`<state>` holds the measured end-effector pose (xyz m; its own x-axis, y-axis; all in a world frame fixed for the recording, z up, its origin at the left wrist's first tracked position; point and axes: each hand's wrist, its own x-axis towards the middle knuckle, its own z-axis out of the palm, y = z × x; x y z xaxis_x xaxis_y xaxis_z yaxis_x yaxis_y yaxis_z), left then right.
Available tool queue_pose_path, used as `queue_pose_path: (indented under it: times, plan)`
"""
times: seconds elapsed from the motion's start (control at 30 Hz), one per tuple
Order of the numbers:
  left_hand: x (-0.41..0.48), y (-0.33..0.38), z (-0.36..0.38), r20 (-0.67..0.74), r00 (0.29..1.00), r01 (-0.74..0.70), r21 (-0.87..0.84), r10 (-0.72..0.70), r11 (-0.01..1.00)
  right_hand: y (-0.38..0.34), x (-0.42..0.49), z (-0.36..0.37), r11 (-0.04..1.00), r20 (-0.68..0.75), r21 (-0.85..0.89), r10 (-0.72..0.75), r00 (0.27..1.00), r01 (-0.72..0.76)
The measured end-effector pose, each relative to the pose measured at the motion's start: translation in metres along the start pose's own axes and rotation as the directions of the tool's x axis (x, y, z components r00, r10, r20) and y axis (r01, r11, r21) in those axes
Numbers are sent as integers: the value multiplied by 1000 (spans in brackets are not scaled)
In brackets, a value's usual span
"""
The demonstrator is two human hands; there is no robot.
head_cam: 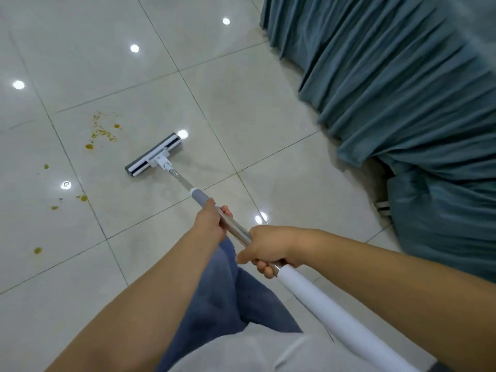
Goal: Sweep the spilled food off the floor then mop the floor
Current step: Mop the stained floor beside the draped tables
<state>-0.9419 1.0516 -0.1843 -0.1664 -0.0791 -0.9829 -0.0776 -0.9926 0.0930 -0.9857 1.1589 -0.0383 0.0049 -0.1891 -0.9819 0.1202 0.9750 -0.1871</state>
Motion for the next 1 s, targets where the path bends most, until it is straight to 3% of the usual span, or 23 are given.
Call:
queue_pose_path:
  times: [0.2,0.5,0.67,1.0]
  plan:
    - [-7,10,-23,-20,1000,-3,-132,1,991,-14,-1,31,998,-20,-62,-7,1000,6]
    - [-2,88,4,25,999,34,-120,-31,992,-90,13,8,996,-133,-83,16,991,-27]
    - [26,190,12,17,1000,-21,-118,23,993,-185,57,2,999,-145,-40,-7,989,1]
    - [88,468,5,19,993,-111,-87,113,990,-448,145,14,996,-93,36,-74,993,78]
